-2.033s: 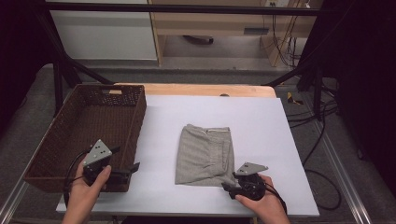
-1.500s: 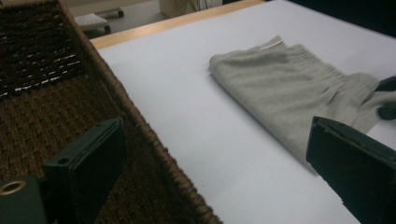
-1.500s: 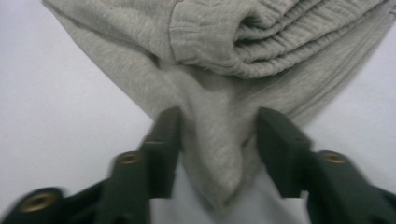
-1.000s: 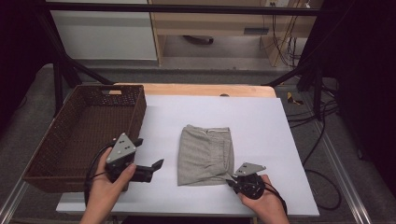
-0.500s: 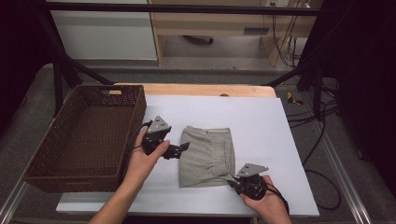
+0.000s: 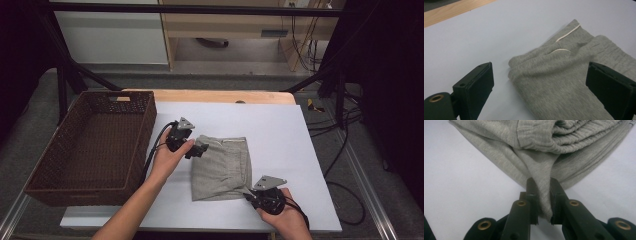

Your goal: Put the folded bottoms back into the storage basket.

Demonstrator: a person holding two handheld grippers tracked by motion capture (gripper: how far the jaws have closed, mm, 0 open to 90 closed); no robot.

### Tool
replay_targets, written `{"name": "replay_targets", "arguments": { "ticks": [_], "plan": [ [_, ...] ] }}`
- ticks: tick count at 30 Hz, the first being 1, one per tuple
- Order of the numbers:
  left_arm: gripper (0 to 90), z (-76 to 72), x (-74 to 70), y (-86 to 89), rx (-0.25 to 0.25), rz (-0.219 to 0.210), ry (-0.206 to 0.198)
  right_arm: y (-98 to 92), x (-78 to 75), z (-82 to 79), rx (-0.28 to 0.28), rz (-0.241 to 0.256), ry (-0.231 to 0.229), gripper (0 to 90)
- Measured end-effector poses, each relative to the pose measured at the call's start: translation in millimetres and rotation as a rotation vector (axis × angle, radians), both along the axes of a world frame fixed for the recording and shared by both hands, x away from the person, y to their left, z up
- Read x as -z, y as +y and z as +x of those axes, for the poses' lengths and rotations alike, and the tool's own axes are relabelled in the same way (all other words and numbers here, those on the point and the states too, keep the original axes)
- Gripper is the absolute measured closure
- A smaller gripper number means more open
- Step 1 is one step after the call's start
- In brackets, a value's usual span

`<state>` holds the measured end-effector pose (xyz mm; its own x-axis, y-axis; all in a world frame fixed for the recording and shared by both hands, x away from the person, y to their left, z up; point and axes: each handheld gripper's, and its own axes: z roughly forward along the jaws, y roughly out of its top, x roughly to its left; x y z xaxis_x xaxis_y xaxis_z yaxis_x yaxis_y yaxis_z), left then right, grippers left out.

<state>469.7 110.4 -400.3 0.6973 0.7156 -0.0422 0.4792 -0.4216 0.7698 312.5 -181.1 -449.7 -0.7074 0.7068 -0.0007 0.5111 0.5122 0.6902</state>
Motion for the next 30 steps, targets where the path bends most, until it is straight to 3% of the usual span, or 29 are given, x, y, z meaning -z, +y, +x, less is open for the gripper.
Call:
{"name": "replay_targets", "arguments": {
  "ticks": [4,14,17,30],
  "plan": [
    [8.0,2.9,1.3,-7.0,0.003,0.036,0.018,-0.3,0.1,0.2,-0.002,0.001,0.0,81.4],
    [10.6,21.1,8.6,-2.7,-0.033,0.051,0.026,-0.3,0.4,0.0,0.0,0.003,-0.003,81.4],
    [11.7,25.0,11.5,-1.1,-0.034,0.024,0.044,-0.9,0.5,0.3,-0.001,0.004,-0.001,81.3],
    [14.4,29.6,18.6,1.3,-0.047,0.027,0.065,-1.2,1.2,0.6,0.002,0.012,-0.001,81.2]
  ]
}}
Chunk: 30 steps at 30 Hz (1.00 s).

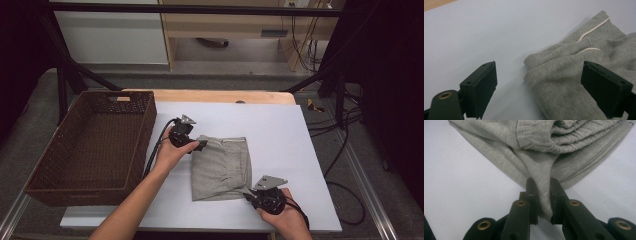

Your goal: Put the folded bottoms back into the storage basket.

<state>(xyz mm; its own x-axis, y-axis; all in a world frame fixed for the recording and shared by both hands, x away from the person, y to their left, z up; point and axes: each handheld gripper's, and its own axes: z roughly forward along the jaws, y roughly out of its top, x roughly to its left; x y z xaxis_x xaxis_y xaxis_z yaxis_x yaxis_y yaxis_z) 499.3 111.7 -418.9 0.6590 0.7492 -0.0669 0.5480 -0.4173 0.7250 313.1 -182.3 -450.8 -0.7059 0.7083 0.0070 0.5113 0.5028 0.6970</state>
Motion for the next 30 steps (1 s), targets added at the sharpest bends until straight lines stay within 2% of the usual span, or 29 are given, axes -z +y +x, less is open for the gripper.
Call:
{"name": "replay_targets", "arguments": {
  "ticks": [2,9,12,17,24,30],
  "plan": [
    [15.0,1.3,1.5,0.9,0.0,-0.011,0.009,0.1,0.0,-0.1,0.0,-0.001,-0.001,81.2],
    [15.4,3.2,5.2,1.8,0.001,0.003,0.016,0.0,0.1,-0.1,-0.001,0.0,-0.001,81.1],
    [17.2,4.4,8.3,2.0,0.012,-0.015,0.042,0.0,0.1,0.0,-0.001,-0.001,-0.001,81.1],
    [20.6,7.1,13.1,1.6,-0.001,0.014,0.036,0.0,0.1,0.0,0.002,0.002,0.002,81.1],
    [22.5,9.1,20.7,-6.8,0.007,0.017,0.035,-0.2,0.1,0.2,0.002,0.003,0.004,81.1],
    [34.5,12.9,27.3,-8.6,0.013,-0.041,0.09,-0.2,0.2,0.1,0.003,0.003,0.003,81.1]
  ]
}}
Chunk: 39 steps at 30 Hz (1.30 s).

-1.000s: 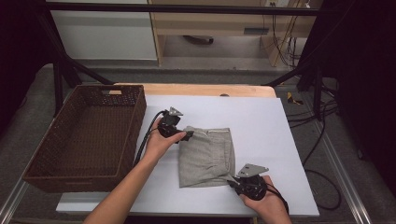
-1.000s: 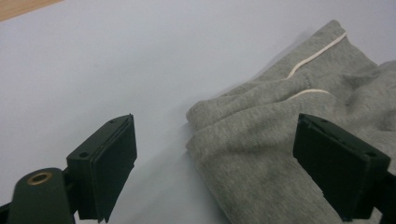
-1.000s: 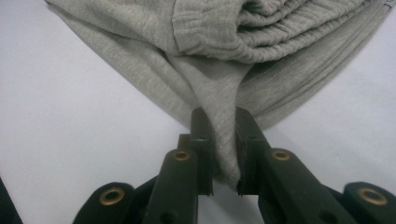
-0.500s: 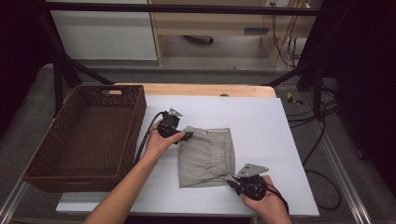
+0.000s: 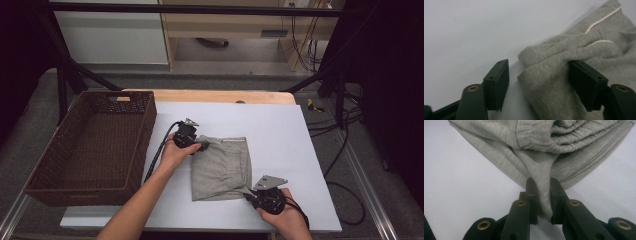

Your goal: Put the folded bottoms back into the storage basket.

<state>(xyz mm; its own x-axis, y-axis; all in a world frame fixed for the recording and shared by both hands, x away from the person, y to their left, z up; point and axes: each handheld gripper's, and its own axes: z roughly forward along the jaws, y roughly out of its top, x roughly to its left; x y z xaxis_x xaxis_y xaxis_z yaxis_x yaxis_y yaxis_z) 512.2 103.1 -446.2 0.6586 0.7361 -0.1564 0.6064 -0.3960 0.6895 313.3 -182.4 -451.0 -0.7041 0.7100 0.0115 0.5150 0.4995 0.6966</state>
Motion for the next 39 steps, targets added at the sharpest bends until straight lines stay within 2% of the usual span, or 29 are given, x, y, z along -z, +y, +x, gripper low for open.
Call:
{"name": "replay_targets", "arguments": {
  "ticks": [4,13,18,23,28,34,39],
  "plan": [
    [38.1,0.0,0.5,-0.2,0.01,-0.015,0.006,-0.1,-0.1,0.2,-0.001,0.0,0.001,81.0],
    [58.3,-2.1,-1.3,-2.0,0.011,-0.043,0.042,0.4,-0.4,0.6,-0.001,0.0,0.001,81.0],
    [70.0,-3.5,-3.9,-2.0,0.011,-0.042,0.037,0.7,-0.6,0.6,-0.002,-0.003,-0.001,80.8],
    [74.0,-5.4,-8.0,-2.2,0.005,-0.05,0.034,0.6,-2.9,0.6,-0.013,-0.002,-0.012,81.7],
    [75.6,-9.6,-26.9,-0.7,0.031,-0.066,0.011,1.2,-14.4,1.8,-0.02,0.016,-0.027,82.3],
    [75.9,-16.6,-59.4,-6.8,0.074,-0.024,-0.052,5.3,-36.6,4.5,-0.032,0.021,-0.058,82.7],
    [76.3,-20.9,-83.8,-11.5,0.097,-0.036,-0.073,9.0,-55.9,3.8,-0.055,0.042,-0.088,82.9]
  ]
}}
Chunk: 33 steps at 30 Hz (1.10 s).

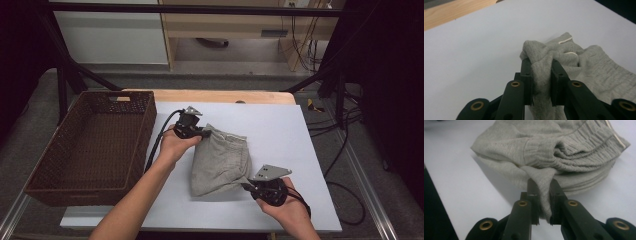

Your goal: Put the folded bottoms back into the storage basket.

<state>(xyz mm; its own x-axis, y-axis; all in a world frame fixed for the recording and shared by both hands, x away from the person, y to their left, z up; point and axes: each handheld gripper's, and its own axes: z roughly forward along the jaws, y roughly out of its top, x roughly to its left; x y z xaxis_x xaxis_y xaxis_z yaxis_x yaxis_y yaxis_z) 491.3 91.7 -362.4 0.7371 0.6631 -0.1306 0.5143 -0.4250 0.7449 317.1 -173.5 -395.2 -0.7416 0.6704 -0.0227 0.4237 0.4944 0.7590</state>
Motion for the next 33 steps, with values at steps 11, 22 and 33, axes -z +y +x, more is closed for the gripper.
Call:
{"name": "replay_targets", "arguments": {
  "ticks": [11,22,33],
  "plan": [
    [76.4,-8.1,-50.6,6.0,-0.01,0.017,-0.071,7.4,-27.6,2.5,-0.051,0.038,-0.034,83.0],
    [76.4,-19.3,-73.0,17.0,-0.012,0.029,-0.095,14.2,-34.1,0.4,-0.063,0.085,-0.065,83.1],
    [76.3,-19.5,-85.8,26.8,-0.03,0.045,-0.111,26.1,-41.4,4.2,-0.09,0.085,-0.064,83.0]
  ]
}}
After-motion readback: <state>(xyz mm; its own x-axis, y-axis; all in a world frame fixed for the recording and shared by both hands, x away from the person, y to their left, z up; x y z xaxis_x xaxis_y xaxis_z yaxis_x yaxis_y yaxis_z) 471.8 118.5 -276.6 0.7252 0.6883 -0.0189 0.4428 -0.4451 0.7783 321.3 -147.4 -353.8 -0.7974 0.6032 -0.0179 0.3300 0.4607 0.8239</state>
